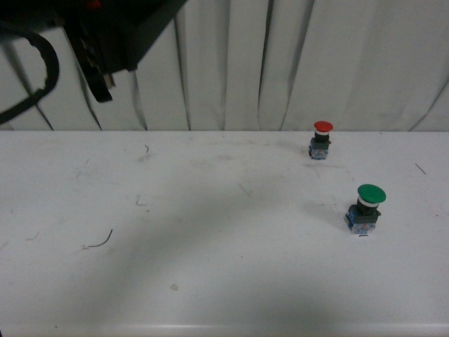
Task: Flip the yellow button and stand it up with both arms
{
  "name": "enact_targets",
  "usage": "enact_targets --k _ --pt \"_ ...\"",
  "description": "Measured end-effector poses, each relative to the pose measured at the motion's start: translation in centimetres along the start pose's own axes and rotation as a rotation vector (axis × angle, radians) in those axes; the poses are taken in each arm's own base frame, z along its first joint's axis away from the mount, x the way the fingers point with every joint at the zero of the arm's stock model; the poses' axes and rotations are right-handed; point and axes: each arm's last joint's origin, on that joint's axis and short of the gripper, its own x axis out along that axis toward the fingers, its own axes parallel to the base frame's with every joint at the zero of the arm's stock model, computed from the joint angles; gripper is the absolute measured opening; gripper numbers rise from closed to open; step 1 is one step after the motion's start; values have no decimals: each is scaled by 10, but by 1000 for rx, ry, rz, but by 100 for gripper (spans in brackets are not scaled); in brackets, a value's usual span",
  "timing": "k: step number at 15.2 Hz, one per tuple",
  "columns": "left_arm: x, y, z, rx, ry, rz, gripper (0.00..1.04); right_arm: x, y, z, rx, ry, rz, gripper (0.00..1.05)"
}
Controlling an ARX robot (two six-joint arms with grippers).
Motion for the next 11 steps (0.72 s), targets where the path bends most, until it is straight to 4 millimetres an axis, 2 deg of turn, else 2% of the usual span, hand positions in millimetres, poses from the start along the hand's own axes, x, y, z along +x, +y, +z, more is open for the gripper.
enact_targets --k 2,8,11 --pt "3 7 -6 -37 14 19 35 0 0 0 0 0 0 98" --pt "5 10 -9 -35 16 56 35 1 -1 -1 0 15 -29 98" --pt "6 10 -8 -30 12 63 35 19 -21 10 -20 -28 -107 98"
